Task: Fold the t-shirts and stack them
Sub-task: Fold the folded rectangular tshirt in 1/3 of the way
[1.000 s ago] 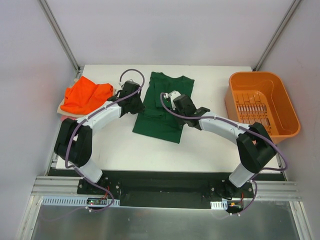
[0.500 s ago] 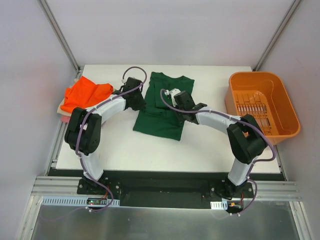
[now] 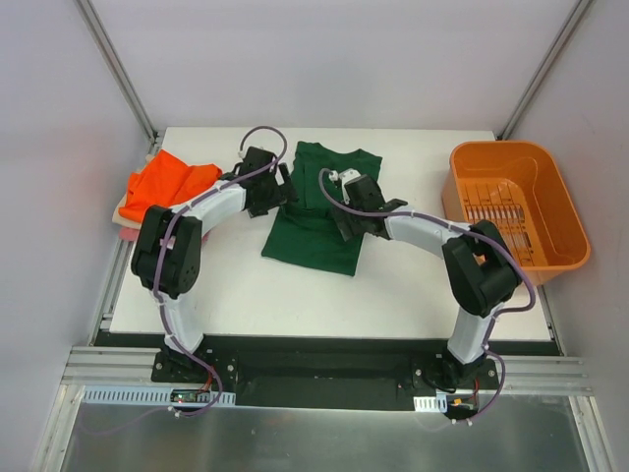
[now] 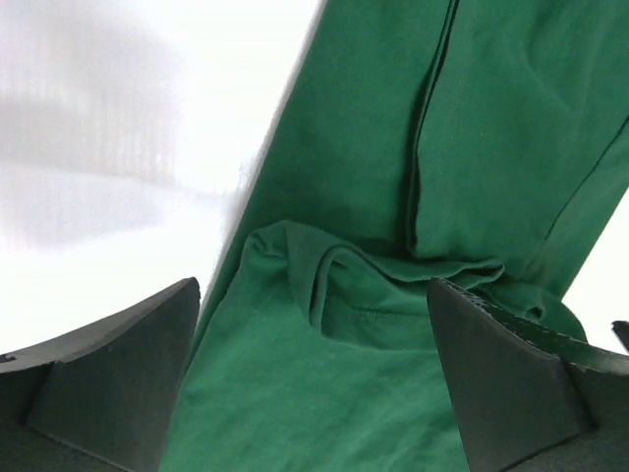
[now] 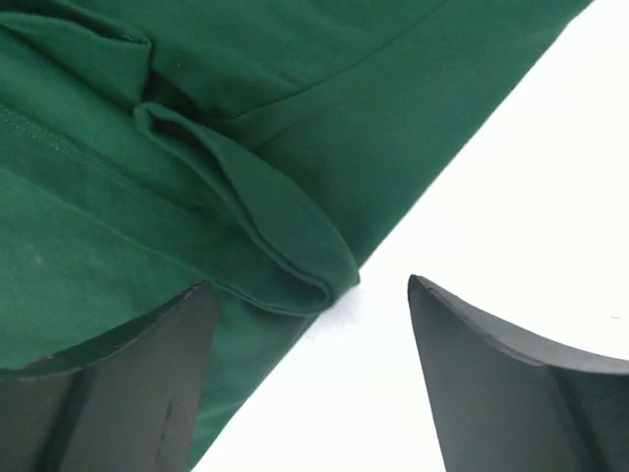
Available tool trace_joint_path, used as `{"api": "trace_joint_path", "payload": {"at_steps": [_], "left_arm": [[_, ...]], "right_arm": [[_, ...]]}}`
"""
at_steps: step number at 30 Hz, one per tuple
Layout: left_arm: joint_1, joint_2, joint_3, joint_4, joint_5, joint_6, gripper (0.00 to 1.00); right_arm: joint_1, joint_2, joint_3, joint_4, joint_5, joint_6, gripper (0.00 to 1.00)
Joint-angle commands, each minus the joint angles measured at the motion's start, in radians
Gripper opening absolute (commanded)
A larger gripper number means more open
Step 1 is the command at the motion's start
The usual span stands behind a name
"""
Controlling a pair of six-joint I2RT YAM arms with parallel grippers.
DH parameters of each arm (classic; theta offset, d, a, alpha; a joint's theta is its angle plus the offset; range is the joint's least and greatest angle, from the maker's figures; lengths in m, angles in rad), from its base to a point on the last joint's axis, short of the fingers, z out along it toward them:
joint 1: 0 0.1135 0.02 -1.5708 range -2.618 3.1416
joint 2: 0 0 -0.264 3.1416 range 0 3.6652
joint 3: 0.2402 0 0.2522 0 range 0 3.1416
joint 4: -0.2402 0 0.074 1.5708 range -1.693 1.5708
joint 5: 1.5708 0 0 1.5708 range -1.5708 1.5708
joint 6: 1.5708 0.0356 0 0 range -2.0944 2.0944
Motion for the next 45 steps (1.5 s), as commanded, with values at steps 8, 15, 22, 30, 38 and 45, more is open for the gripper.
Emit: {"api": "trace_joint_path", "payload": {"at_steps": [8,15,22,30,38,45], "left_arm": [[0.014,-0.598,-0.423,-0.014,-0.140,-0.027,0.99],[0.016,-0.858,-0.701,-0.019,-0.186,-0.110,0.99],[0.016,-0.859,-0.753,-0.046,-0.209,-0.125,0.99],[0.016,-0.841,-0.735,-0.071,-0.236,-0.111,0.99],[0.017,-0.839,-0.732,-0.078,-0.239,-0.110,0.99],[0.019,-0.720,-0.648,-0.048,-0.142,-0.099,0.99]], "right_arm": [[0.020,-0.287,-0.149,0.070,-0.352,0.128,0.97],[0.083,-0.084,-0.011,0.070,-0.464,0.178,0.97],[0.079,0.137,0.207,-0.026,-0.363,0.156,0.96],[-0.024,0.335,0.538,-0.141,-0.135,0.094,0.96],[-0.084,0.302,0.668,-0.259,-0.108,0.010,0.96],[-0.001,-0.107,0.088,-0.025,-0.219,-0.039,0.97]]}}
